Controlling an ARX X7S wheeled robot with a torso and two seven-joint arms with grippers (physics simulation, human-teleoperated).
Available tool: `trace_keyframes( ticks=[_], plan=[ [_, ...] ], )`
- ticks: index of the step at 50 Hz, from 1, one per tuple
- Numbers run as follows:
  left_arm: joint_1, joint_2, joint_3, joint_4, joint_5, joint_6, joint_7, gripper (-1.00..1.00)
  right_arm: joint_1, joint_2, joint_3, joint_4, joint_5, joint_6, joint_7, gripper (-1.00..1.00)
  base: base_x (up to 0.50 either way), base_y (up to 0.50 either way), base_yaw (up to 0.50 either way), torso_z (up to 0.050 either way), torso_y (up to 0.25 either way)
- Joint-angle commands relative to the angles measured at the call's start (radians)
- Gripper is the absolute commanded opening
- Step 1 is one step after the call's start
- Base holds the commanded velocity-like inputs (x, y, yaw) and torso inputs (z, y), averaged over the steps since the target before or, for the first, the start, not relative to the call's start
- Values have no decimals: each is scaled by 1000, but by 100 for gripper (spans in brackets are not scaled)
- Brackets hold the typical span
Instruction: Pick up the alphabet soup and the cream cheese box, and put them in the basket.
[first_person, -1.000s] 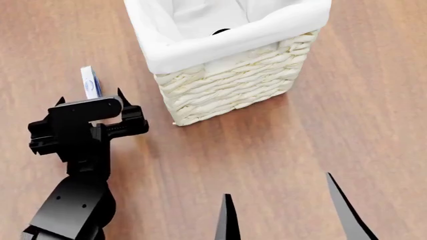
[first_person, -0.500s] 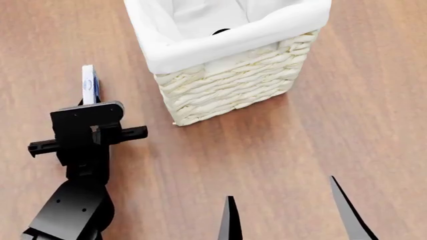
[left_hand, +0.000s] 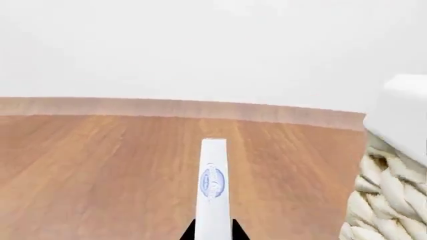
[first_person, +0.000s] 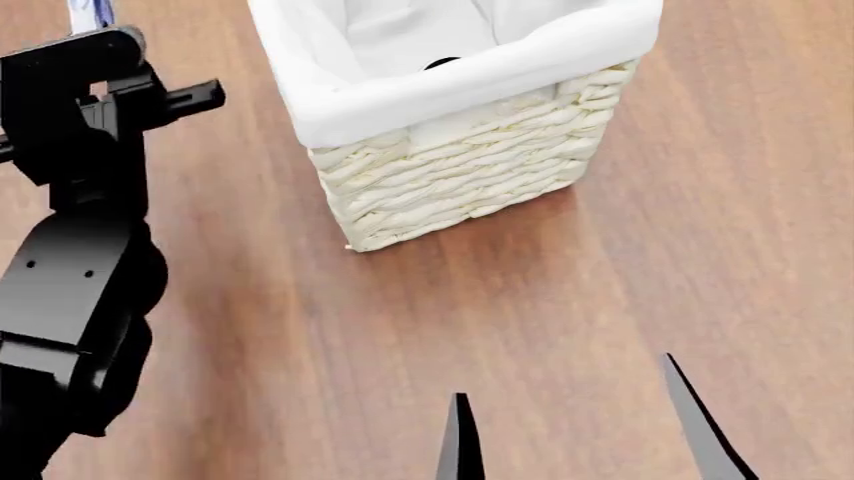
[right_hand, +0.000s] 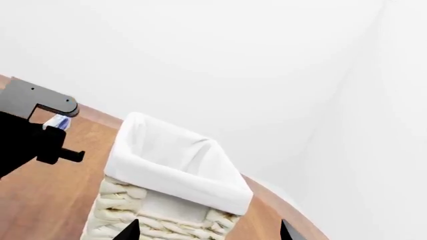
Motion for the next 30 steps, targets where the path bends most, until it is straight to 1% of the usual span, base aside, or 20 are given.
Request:
trace_keyframes(
  ticks=[1, 5, 7, 8, 9, 10, 11, 12, 13, 14, 15, 18, 19, 20, 21, 23, 24, 26, 27, 30],
  plan=[
    [-299, -45, -128, -3, 39, -46, 68, -100, -17, -4, 9, -35, -4, 14, -5, 100, 0, 0, 0, 0, 0],
    [-383, -35, -201, -3, 94, -82, 131, -100, -32, -4, 12, -20, -6, -17, 6, 100, 0, 0, 0, 0, 0],
    [-428, -22, -238, -3, 117, -119, 200, -100, -18, -20, 15, -42, -16, 11, -23, 100, 0, 0, 0, 0, 5],
    [-444, -9, -257, -3, 133, -102, 252, -100, -32, -19, 20, -37, -13, -7, -15, 100, 0, 0, 0, 0, 0],
    [-453, 0, -284, -3, 126, -129, 321, -100, -31, -27, 26, -42, -14, -3, -26, 100, 0, 0, 0, 0, 0],
    [-477, 17, -309, -3, 106, -197, 425, -100, -47, -22, 29, -25, -10, -29, -10, 100, 0, 0, 0, 0, 0],
    [-484, 25, -327, -3, 106, -201, 478, -100, -53, -20, 30, -20, -9, -39, -5, 100, 0, 0, 0, 0, 0],
    [-505, 35, -352, -3, 95, -245, 517, -100, -45, -28, 31, -38, -15, -16, -21, 100, 0, 0, 0, 0, 0],
    [-514, 39, -369, -3, 92, -263, 556, -100, -54, -25, 34, -29, -12, -33, -11, 100, 0, 0, 0, 0, 0],
    [-533, 45, -388, -2, 73, -339, 611, -100, -61, -26, 36, -29, -13, -42, -5, 100, 0, 0, 0, 0, 0],
    [-536, 48, -396, -2, 76, -344, 632, -100, -63, -27, 36, -31, -15, -43, -6, 100, 0, 0, 0, 0, 0],
    [-561, 52, -363, 3, 18, -441, 744, -100, -78, -30, 44, -37, -16, -51, -8, 100, 0, 0, 0, 0, 0],
    [-561, 53, -321, 16, 12, -433, 757, -100, -84, -34, 49, -40, -19, -53, -10, 100, 0, 0, 0, 0, 0],
    [-551, 53, -298, 45, -25, -403, 810, -100, -89, -42, 55, -43, -21, -58, -17, 100, 0, 0, 0, 0, 0],
    [-551, 53, -262, 50, -46, -417, 842, -100, -91, -48, 61, -42, -22, -64, -21, 100, 0, 0, 0, 0, 0],
    [-545, 53, -198, 68, -86, -387, 882, -100, -96, -53, 71, -38, -13, -73, -21, 100, 0, 0, 0, 0, 0],
    [-560, 53, -165, 69, -124, -426, 896, -100, -100, -54, 73, -34, -12, -78, -19, 100, 0, 0, 0, 0, 0],
    [-587, 53, -88, 88, -191, -454, 924, -100, -98, -56, 78, -37, -11, -76, -25, 100, 0, 0, 0, 0, 0],
    [-591, 53, -55, 94, -213, -439, 921, -100, -96, -59, 82, -39, -10, -75, -29, 100, 0, 0, 0, 0, 10],
    [-597, 52, 41, 146, -234, -452, 951, -100, -105, -64, 94, -37, -3, -90, -30, 100, 0, 0, 0, 0, 0]
  ],
)
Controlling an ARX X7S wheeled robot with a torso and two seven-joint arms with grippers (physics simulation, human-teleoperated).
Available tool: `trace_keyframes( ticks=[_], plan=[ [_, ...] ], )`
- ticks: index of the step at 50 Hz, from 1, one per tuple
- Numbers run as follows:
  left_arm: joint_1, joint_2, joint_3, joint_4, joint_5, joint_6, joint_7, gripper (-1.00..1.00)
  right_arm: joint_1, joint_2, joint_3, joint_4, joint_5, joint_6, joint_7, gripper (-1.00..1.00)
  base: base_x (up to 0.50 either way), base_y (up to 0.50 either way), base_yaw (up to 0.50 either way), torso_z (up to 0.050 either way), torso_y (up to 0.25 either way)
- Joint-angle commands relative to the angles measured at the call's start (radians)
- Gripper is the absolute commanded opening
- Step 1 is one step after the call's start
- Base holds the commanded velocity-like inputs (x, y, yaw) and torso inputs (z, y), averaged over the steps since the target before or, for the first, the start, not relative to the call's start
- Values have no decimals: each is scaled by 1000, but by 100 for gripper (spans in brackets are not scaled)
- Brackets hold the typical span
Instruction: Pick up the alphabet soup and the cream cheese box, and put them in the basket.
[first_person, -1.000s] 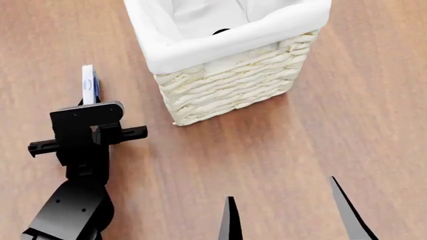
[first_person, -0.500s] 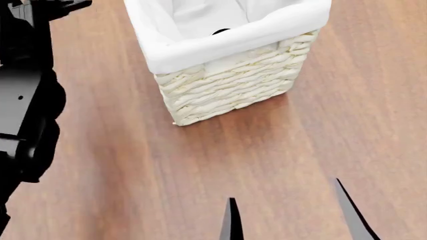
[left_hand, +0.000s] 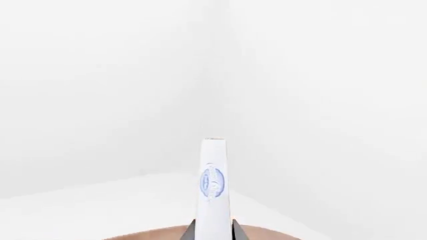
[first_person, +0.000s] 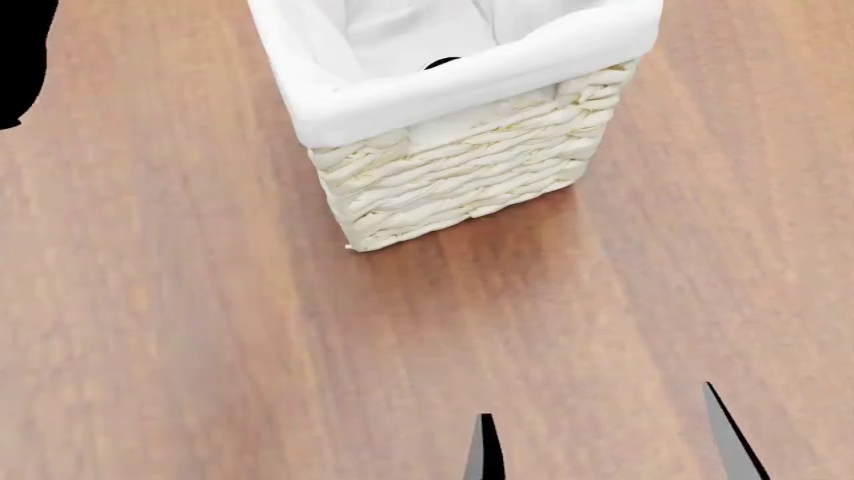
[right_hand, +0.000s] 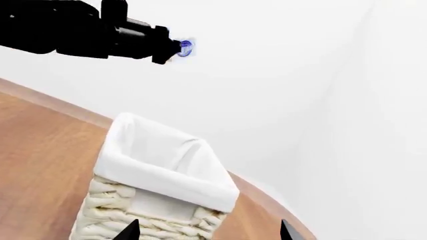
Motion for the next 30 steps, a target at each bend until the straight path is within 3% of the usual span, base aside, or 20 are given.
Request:
trace_keyframes(
  ticks=[1, 3, 8, 16, 30],
  plan=[
    [-81, 12, 218, 108, -165, -95, 220, -100, -29, -22, 38, -1, 11, -37, -10, 100, 0, 0, 0, 0, 0],
    [-87, 6, 215, 133, -208, -164, 245, -100, -37, -23, 44, 0, 15, -46, -7, 100, 0, 0, 0, 0, 0],
    [-28, -50, 272, 305, -165, -176, 173, -100, -56, -24, 61, 6, 32, -69, 2, 100, 0, 0, 0, 0, 0],
    [8, -18, 384, 235, -25, -106, 190, -100, -65, -31, 75, 7, 44, -86, 3, 100, 0, 0, 0, 0, 1],
    [7, 10, 413, 148, -4, -93, 217, -100, -69, -27, 77, 12, 61, -100, 12, 100, 0, 0, 0, 0, 1]
  ],
)
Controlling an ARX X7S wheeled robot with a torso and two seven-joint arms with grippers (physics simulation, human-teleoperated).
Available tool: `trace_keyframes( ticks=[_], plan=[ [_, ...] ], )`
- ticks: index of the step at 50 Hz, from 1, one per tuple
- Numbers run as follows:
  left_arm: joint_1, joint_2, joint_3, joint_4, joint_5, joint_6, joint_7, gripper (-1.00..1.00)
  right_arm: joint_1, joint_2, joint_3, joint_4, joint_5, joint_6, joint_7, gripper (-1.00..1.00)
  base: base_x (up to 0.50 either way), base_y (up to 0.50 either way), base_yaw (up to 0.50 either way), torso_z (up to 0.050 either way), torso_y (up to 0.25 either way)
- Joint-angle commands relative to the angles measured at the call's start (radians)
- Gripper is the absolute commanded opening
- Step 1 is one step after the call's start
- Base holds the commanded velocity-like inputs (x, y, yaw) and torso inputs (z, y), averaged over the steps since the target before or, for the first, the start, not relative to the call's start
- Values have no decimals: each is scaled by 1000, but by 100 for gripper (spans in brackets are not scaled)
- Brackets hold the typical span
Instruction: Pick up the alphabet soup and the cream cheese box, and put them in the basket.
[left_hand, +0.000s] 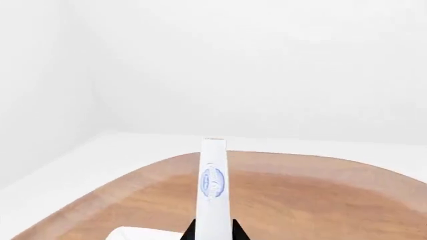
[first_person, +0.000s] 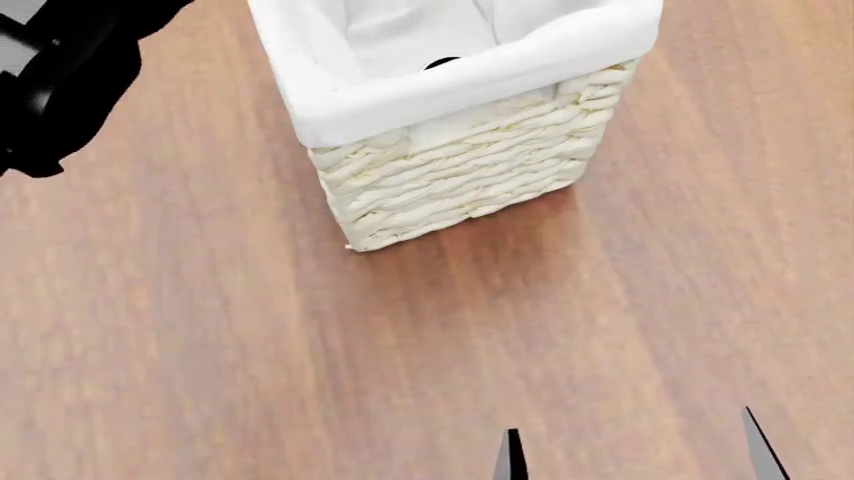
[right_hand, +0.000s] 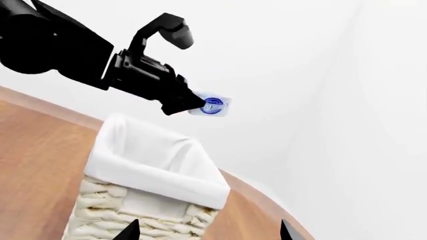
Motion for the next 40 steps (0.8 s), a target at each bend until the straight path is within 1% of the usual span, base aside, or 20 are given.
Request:
trace_keyframes(
  ticks=[1, 14, 23, 29, 30, 31, 40],
  plan=[
    [2, 20, 27, -43, 22, 16, 22, -100, -11, 1, 10, 2, 16, -16, 8, 100, 0, 0, 0, 0, 0],
    [26, 22, 135, -94, 3, 78, 8, -100, -15, 5, 5, 2, 13, -18, 10, 100, 0, 0, 0, 0, 1],
    [29, 22, 179, -117, -20, 98, -8, -100, -18, -12, 11, -13, 3, -17, -11, 100, 0, 0, 0, 0, 0],
    [20, 22, 187, -124, -38, 107, -8, -100, -12, -18, 13, -9, 7, -18, -20, 100, 0, 0, 0, 3, 2],
    [17, 22, 184, -126, -44, 113, -25, -100, -11, -18, 12, -6, 6, -18, -21, 100, 0, 0, 0, 0, 0],
    [14, 22, 181, -130, -52, 120, -39, 100, -11, -19, 11, -6, 4, -18, -23, 100, 0, 0, 0, 0, 0],
    [11, 22, 195, -135, -102, 125, -25, 100, -6, -21, 13, -6, 3, -8, -31, 100, 0, 0, 0, 0, 0]
  ],
)
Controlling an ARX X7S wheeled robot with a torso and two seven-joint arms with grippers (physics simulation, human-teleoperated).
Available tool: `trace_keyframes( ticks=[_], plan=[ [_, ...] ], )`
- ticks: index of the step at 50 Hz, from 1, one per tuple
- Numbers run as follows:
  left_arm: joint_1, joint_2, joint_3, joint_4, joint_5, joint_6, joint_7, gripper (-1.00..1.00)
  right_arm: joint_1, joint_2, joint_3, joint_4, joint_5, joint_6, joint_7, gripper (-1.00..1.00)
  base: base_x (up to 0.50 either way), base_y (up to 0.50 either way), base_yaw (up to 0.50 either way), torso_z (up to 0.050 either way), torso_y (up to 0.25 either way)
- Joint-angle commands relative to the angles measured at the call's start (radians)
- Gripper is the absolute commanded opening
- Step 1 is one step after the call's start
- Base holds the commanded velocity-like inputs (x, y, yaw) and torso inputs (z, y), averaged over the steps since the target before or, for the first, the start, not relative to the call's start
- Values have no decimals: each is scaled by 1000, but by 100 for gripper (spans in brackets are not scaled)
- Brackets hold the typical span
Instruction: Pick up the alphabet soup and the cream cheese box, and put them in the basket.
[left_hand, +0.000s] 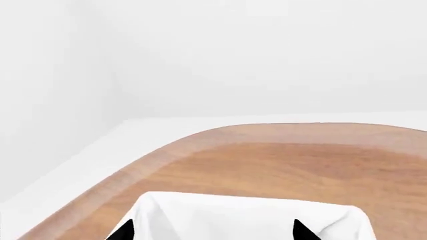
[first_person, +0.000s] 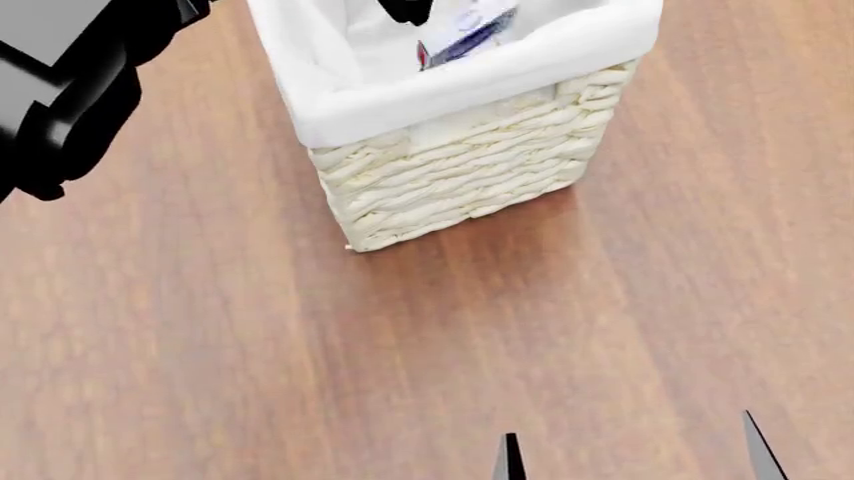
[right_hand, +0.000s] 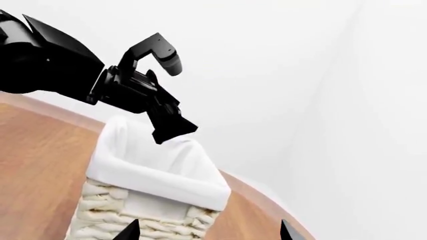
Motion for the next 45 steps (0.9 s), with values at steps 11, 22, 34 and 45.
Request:
trace_keyframes(
  ticks=[11, 22, 34, 45],
  plan=[
    [91, 1, -436, 141, 375, 71, -280, 100, 18, -10, -9, 17, -5, 7, -13, 100, 0, 0, 0, 0, 0],
    [461, -385, -721, 1089, 372, 68, -1032, 100, 27, 1, -20, 30, 6, 15, 2, 100, 0, 0, 0, 0, 0],
    [883, -631, -650, 1704, 756, 87, -1441, 100, 69, 8, -60, 81, 28, 13, 18, 100, 0, 0, 0, 0, 0],
    [981, -668, -614, 1750, 799, 131, -1443, 100, 99, 16, -83, 99, 32, 33, 25, 100, 0, 0, 0, 0, 0]
  ],
)
